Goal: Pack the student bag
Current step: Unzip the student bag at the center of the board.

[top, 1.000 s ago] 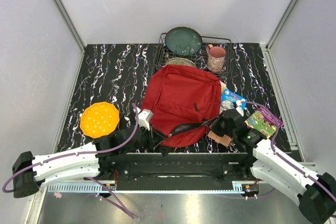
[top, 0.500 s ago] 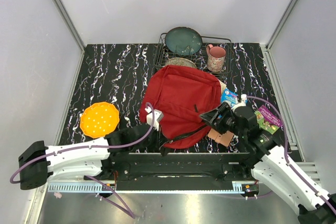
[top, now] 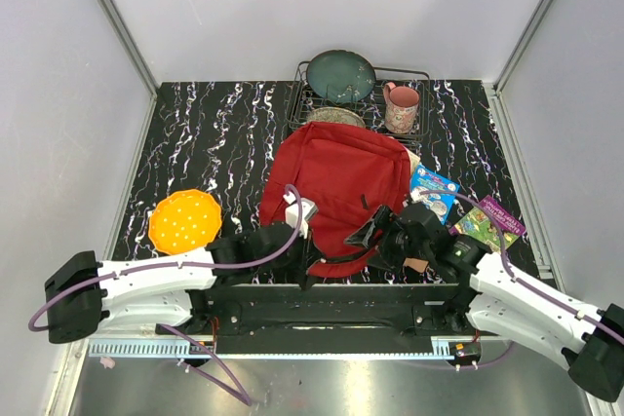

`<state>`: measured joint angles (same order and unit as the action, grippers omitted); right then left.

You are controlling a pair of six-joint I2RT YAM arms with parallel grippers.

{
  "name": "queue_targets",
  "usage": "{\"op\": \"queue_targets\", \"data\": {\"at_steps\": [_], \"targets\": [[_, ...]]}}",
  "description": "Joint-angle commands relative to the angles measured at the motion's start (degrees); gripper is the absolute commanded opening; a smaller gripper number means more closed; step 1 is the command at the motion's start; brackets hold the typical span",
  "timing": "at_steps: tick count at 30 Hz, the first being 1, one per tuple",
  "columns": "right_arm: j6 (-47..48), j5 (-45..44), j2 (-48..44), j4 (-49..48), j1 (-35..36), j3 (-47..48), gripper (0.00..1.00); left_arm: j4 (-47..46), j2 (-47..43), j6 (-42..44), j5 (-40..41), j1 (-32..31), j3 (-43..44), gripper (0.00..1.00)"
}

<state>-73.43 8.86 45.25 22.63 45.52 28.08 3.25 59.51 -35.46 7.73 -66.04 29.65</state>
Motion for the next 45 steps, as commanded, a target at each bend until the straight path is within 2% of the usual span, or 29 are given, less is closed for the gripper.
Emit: {"op": "queue_targets", "data": {"at_steps": [1,6,9,10,12,13,14,16,19,23,26,29,34,36,37,39,41,43,45], "targets": [[-5.1,-2.4,0.2,-3.5,1.4,-0.5,0.91,-4.3,0.7,1.3,-0.7,-0.3,3.3,0.00],[-8.5,-1.4,4.8,-16.1,1.9,-4.8,0.88,-4.2,0.3,1.6,-0.4,-0.4,3.3,0.00],[-7.4,-1.7,9.8,-18.4,2.2,-3.6,0.82,-4.2,0.1,1.5,-0.4,-0.4,3.1,0.00],[-7.0,-1.7,10.5,-19.5,2.2,-3.5,0.69,-4.2,-0.1,1.5,-0.4,-0.4,3.0,0.00],[-6.8,-2.4,11.7,-22.0,2.2,-3.8,0.53,-3.9,-0.5,1.4,-0.3,-0.4,2.9,0.00],[-6.7,-2.9,11.6,-24.3,2.2,-4.0,0.31,-3.8,-0.8,1.3,-0.1,-0.4,2.5,0.00],[-6.5,-4.2,11.1,-24.7,2.3,-4.1,0.18,-3.6,-1.2,1.2,0.4,-0.4,2.3,0.00],[-4.4,-6.6,9.8,-23.1,2.2,-3.6,0.00,-3.4,-1.9,1.1,0.8,-0.5,1.9,0.00],[0.8,-14.6,5.3,-14.1,2.2,-1.2,0.00,-0.7,-3.9,0.4,2.6,-0.5,0.6,0.00],[7.1,-29.4,-2.0,0.8,1.9,3.0,0.00,2.9,-7.8,-0.7,6.0,-0.4,-1.4,0.00],[11.2,-37.0,-6.3,6.3,1.6,4.2,0.00,5.7,-10.1,-2.1,9.0,-0.4,-3.2,0.00],[14.2,-42.0,-9.0,9.7,1.2,4.6,0.00,8.6,-10.9,-3.2,11.7,-0.4,-4.2,0.00],[16.8,-42.6,-8.6,11.0,0.7,5.5,0.00,11.2,-9.0,-4.4,13.2,-0.4,-4.2,0.00],[16.9,-40.9,-7.8,11.0,0.6,5.8,0.06,8.8,-8.6,-4.2,11.4,-0.4,-4.2,0.00],[17.1,-38.4,-7.1,10.9,0.6,6.3,0.32,7.5,-8.0,-3.3,9.1,-0.5,-4.1,0.00],[18.5,-35.9,-7.0,10.8,0.7,6.8,0.65,2.9,-7.3,-2.3,6.5,-0.5,-3.8,0.00],[17.0,-36.8,-8.2,14.9,0.7,8.6,0.94,0.0,-5.6,-0.9,4.1,-0.8,-3.0,0.00],[15.1,-38.1,-11.1,17.5,0.6,10.0,1.00,-0.9,-4.0,0.3,2.6,-1.0,-1.6,0.00],[12.1,-39.4,-13.8,23.1,0.6,11.0,1.00,-1.2,-2.8,1.3,1.7,-1.0,0.3,0.00]]}}
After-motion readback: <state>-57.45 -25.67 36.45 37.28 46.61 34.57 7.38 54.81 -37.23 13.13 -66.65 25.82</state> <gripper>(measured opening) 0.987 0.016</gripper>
